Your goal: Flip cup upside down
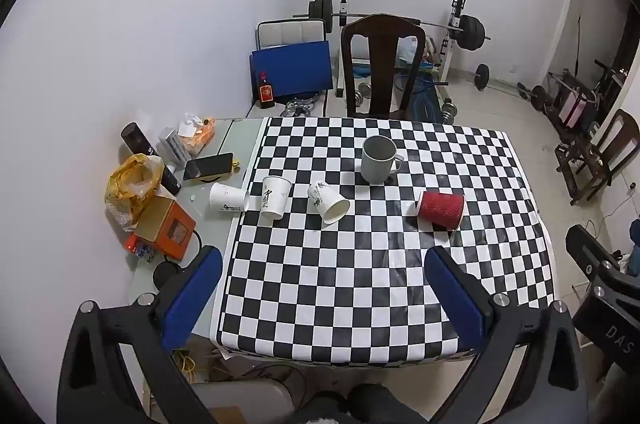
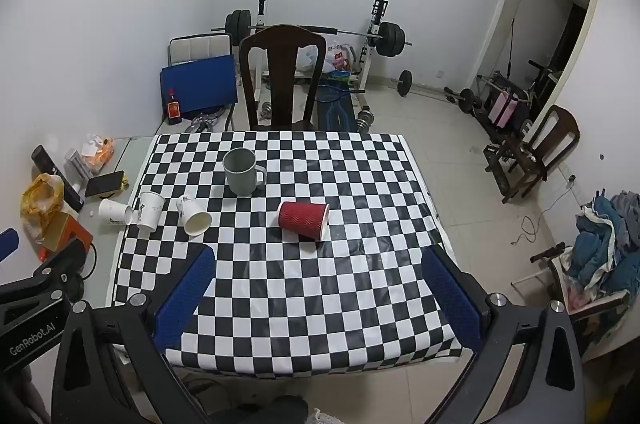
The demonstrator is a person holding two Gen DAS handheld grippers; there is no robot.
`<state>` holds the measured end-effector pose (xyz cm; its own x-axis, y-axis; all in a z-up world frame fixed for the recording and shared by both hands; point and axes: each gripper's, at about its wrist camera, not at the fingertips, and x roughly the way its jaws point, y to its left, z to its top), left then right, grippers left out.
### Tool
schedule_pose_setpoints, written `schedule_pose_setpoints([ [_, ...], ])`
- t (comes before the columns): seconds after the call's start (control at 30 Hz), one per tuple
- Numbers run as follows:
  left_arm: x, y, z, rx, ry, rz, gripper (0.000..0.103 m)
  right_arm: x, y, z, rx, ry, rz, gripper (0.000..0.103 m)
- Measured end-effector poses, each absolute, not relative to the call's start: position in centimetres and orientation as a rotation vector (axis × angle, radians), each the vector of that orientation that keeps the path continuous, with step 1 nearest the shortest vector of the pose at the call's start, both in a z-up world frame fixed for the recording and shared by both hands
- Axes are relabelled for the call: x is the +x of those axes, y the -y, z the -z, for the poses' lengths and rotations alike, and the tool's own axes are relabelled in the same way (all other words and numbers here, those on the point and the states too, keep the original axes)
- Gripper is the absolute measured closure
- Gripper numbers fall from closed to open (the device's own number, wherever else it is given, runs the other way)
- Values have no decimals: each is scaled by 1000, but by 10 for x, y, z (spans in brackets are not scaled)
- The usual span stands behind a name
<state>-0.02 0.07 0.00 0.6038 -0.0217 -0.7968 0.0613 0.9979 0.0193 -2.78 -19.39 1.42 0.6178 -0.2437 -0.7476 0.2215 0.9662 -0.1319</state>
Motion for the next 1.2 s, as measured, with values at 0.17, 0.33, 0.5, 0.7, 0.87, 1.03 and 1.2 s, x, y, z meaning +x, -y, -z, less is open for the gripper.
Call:
schedule_pose_setpoints([
  [0.17,0,-3,1,49,-923,51,0,-28,195,-16,-3,-859,259,0],
  [0.33,0,0,0,52,-924,45,0,-31,193,-21,-8,-863,260,0],
  [0.5,0,0,0,51,-919,41,0,-30,194,-16,-10,-861,261,0],
  [0.7,5,11,-11,52,-922,42,0,-27,193,-21,-7,-848,263,0],
  [0.87,5,11,-13,51,-920,45,0,-21,190,-25,-13,-849,255,0],
  [1.03,5,11,-12,49,-920,41,0,-25,191,-23,-7,-843,256,0],
  [1.2,7,9,-15,49,-923,44,0,-23,191,-23,-7,-845,261,0],
])
